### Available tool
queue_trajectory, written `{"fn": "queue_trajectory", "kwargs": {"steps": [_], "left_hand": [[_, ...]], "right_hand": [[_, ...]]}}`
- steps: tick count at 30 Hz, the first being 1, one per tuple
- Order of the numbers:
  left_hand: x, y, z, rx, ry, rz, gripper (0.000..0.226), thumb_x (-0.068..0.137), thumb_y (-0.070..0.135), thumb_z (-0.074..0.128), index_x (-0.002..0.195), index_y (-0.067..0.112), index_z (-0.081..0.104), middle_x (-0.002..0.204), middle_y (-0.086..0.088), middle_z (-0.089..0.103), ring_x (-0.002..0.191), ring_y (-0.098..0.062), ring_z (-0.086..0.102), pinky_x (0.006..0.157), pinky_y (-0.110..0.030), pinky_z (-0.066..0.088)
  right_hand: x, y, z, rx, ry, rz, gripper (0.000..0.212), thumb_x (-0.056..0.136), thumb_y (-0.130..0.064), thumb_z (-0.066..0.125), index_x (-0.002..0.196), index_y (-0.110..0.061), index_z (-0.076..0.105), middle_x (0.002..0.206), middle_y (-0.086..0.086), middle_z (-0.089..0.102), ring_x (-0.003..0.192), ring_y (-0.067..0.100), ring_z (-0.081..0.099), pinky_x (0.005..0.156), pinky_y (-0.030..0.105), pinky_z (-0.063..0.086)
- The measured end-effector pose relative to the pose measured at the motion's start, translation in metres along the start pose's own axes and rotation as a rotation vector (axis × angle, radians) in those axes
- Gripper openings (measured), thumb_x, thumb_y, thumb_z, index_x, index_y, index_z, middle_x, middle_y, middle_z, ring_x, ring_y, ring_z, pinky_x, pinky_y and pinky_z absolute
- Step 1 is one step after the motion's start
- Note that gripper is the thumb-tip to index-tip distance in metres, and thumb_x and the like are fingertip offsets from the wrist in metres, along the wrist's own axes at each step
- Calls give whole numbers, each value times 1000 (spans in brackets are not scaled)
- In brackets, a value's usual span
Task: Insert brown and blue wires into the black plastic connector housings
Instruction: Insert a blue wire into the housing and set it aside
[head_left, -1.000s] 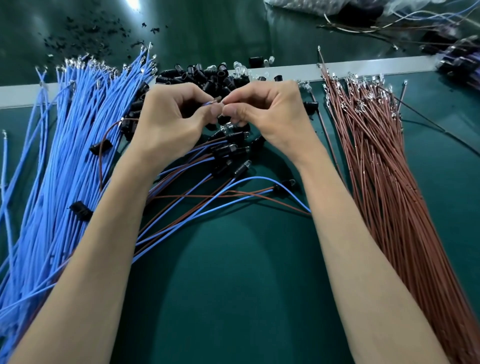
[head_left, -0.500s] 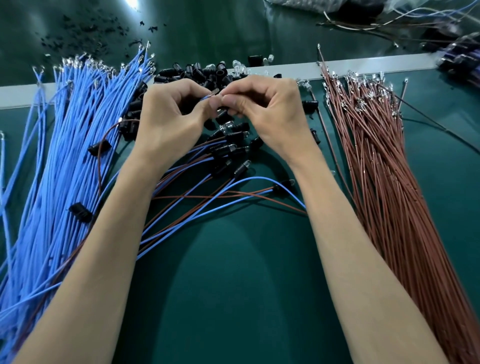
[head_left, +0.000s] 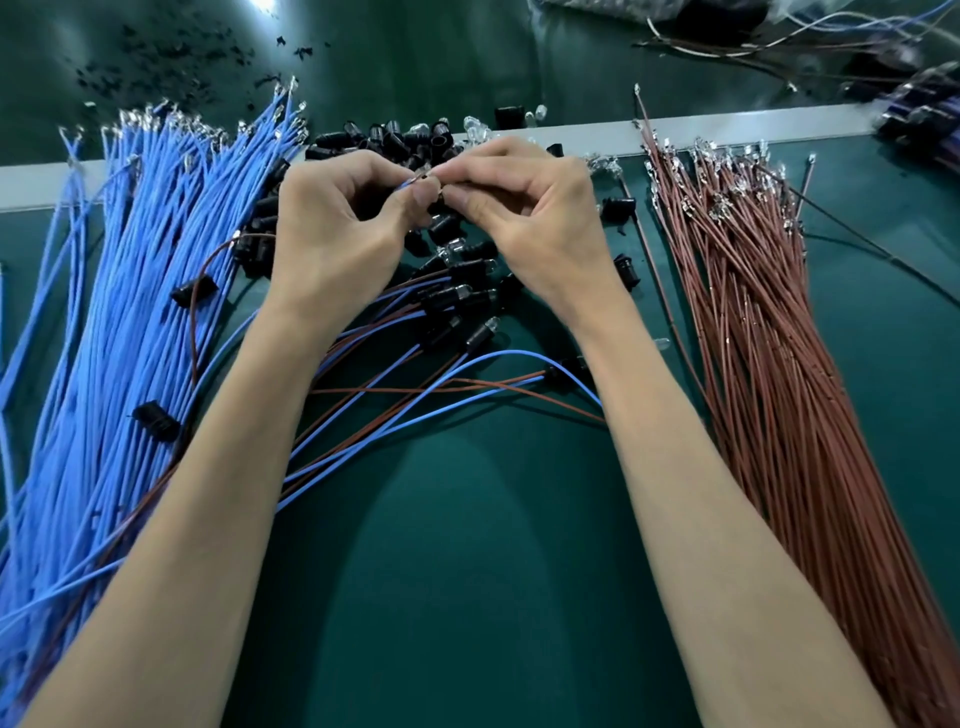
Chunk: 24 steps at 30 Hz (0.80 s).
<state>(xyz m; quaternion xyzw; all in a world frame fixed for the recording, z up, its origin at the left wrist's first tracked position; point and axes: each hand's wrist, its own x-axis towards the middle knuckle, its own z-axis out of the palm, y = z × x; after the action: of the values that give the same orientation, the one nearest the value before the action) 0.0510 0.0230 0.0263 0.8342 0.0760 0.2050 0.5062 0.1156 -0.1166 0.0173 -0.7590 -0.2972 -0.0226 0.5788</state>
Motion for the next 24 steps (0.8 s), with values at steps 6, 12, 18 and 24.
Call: {"fn": "queue_trajectory", "kwargs": {"steps": [6, 12, 18, 24], "left_hand": [[1, 0, 0, -27, -16, -16, 11, 89, 20, 66, 85, 10, 70, 70, 2, 65, 53, 4, 50, 57, -13, 40], [1, -1, -6, -134, -53, 21, 8, 88, 18, 68, 95, 15, 66, 76, 0, 66, 60, -6, 61, 64, -23, 51], [3, 2, -2, -97, 8, 38, 4, 90, 19, 64, 92, 16, 65, 75, 5, 64, 68, -6, 60, 71, -27, 50], [3, 3, -1, -44, 37, 14, 9, 91, 24, 61, 92, 17, 66, 74, 7, 63, 69, -8, 58, 72, -30, 51]], "right_hand": [[0, 3, 3, 45, 44, 16, 18, 82, -1, 70, 100, -1, 73, 91, 5, 62, 90, 16, 63, 88, 34, 53], [1, 4, 4, 106, 65, 33, 23, 78, 0, 72, 97, -13, 69, 83, 1, 69, 79, 10, 66, 80, 25, 53], [2, 2, 4, 122, 94, 10, 20, 74, 1, 75, 87, -12, 67, 80, -2, 69, 75, 7, 67, 75, 23, 53], [3, -2, 7, 115, 156, -7, 22, 71, 7, 75, 88, -7, 70, 80, -1, 71, 74, 4, 69, 75, 22, 54]]}}
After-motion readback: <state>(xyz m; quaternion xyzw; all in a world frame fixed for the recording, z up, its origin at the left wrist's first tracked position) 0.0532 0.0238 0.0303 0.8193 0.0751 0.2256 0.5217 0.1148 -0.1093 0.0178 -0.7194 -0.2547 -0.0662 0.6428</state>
